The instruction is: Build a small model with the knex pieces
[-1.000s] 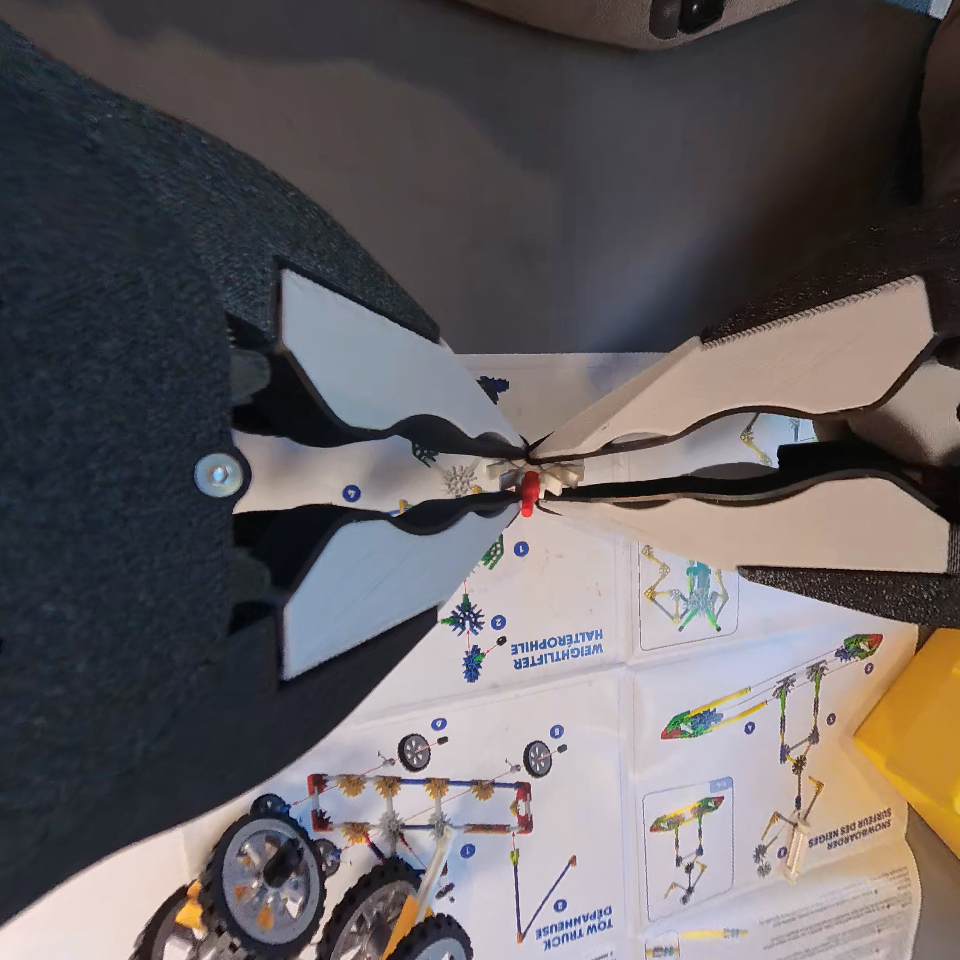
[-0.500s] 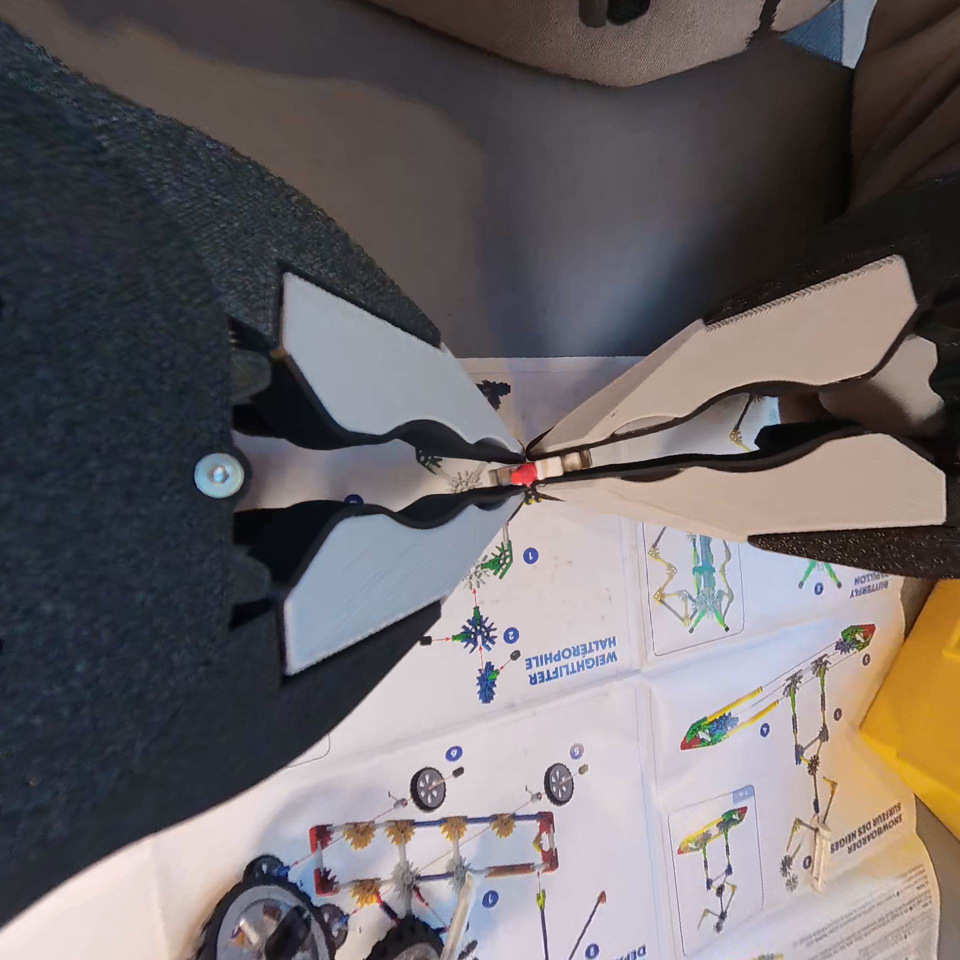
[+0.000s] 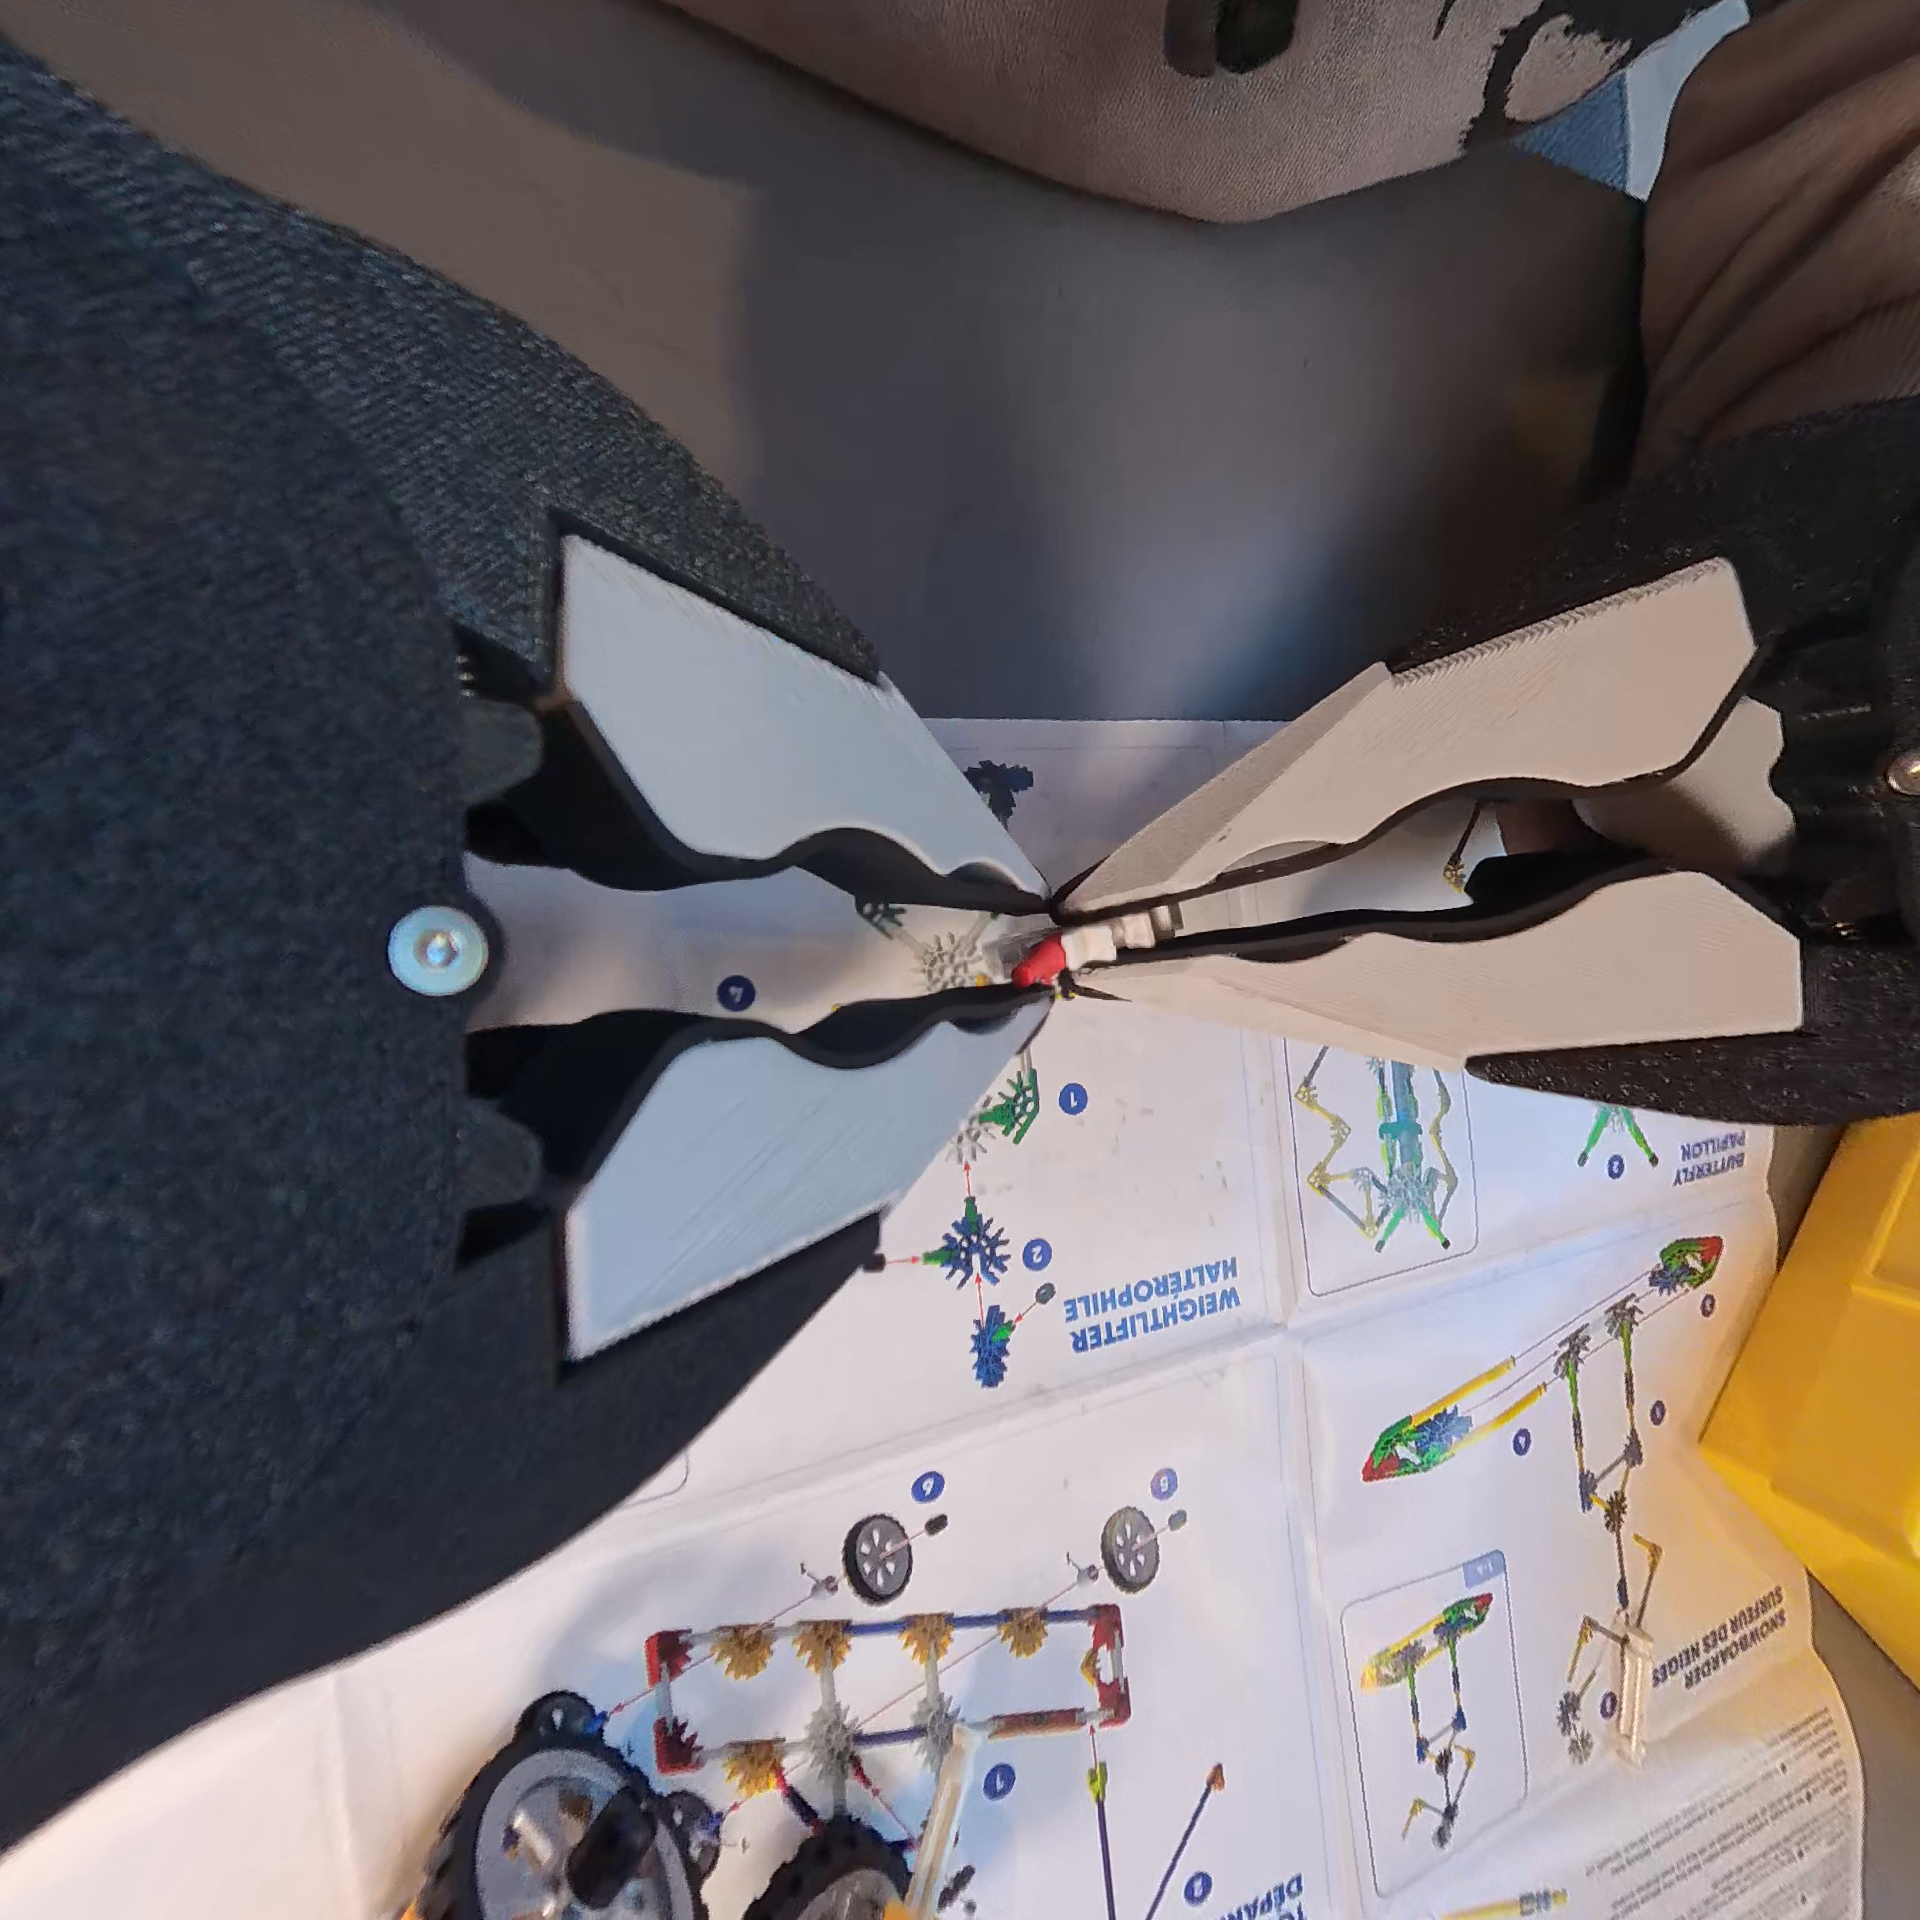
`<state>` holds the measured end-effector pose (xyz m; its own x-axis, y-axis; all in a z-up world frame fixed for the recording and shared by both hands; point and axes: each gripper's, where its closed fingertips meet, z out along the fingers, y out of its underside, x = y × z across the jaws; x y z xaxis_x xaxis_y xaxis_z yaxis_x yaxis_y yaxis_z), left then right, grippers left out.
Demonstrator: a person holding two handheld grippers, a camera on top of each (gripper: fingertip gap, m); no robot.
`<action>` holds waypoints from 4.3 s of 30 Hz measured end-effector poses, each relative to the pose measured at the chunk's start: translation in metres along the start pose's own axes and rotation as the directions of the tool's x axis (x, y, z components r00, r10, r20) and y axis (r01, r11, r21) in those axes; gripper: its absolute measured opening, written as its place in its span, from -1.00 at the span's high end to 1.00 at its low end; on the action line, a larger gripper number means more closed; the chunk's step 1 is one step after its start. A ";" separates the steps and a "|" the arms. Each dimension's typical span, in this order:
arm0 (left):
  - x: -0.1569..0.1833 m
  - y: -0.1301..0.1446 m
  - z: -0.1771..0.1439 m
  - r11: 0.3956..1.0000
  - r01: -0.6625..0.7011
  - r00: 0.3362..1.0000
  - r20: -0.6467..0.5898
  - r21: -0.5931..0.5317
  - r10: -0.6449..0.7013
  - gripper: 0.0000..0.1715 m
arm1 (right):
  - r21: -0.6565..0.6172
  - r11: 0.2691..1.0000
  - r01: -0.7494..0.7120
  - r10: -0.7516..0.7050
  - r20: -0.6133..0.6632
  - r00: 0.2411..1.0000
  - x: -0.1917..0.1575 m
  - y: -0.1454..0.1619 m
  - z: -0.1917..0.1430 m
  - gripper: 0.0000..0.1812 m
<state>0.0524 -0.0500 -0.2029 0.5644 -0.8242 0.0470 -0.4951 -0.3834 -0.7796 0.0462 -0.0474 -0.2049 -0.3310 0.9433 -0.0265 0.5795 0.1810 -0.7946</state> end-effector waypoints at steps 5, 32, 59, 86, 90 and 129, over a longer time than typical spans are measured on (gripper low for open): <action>-0.013 0.004 0.000 0.998 0.058 0.997 0.042 -0.002 -0.058 0.87 | 0.050 0.999 -0.011 0.012 -0.026 1.000 0.011 -0.008 -0.014 0.82; 0.007 -0.046 -0.024 0.968 0.124 0.992 -0.030 0.218 -0.120 0.40 | -0.003 0.965 -0.262 0.259 -0.124 0.958 -0.145 0.034 -0.144 0.71; 0.276 -0.020 0.004 0.986 -0.139 0.642 -0.766 -0.088 0.022 0.59 | -0.274 0.927 -0.255 0.310 0.183 0.933 -0.294 0.090 -0.059 0.69; 0.302 0.036 0.013 0.893 -0.251 0.748 -0.661 -0.374 -0.067 0.98 | -0.356 0.896 -0.264 0.297 0.039 0.954 -0.305 0.104 -0.052 0.80; 0.302 0.035 0.012 0.910 -0.217 0.748 -0.659 -0.353 -0.077 0.98 | -0.355 0.897 -0.264 0.286 0.012 0.958 -0.299 0.106 -0.054 0.94; 0.085 -0.023 -0.098 0.831 0.424 0.906 -0.190 0.360 -0.379 0.86 | 0.093 0.938 0.333 -0.323 -0.107 0.940 -0.103 -0.085 -0.013 0.96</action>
<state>0.0472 -0.1518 -0.1196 0.5734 -0.6800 0.4570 0.0656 -0.5178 -0.8530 0.0402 -0.1561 -0.1270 -0.4189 0.8584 0.2963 0.3645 0.4578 -0.8109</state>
